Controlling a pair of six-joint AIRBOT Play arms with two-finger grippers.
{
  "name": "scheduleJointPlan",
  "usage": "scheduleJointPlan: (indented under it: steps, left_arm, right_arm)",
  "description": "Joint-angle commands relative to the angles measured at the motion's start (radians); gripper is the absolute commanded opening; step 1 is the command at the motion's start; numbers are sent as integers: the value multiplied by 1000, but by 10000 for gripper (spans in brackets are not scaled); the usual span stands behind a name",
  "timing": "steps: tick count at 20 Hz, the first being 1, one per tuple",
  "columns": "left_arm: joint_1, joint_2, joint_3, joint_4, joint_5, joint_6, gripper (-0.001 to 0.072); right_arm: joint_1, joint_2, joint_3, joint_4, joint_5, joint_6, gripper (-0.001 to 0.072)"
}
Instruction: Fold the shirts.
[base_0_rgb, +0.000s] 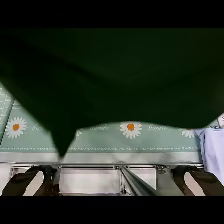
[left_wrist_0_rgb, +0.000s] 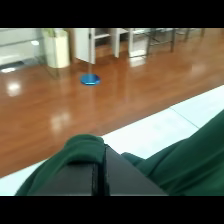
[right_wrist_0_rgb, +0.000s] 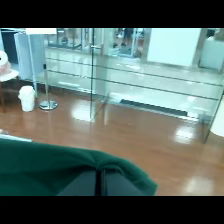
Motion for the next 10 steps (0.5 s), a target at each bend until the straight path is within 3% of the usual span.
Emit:
scheduleJointPlan:
  steps: [1, 6, 8, 10]
  left_arm:
    - [0, 69, 6, 44, -63, -53, 19]
    - [0, 99, -217, 44, -155, -117, 19]
    - [-2, 96, -434, 43, -145, -129, 19]
    - [-11, 82, -686, 43, -43, -128, 19]
  right_arm:
    - [0, 44, -4, -33, 125, 26, 20]
    - [0, 44, -227, -22, 278, 67, 20]
    - [0, 44, -397, -19, 257, 64, 20]
    - [0, 42, -600, -11, 177, 50, 19]
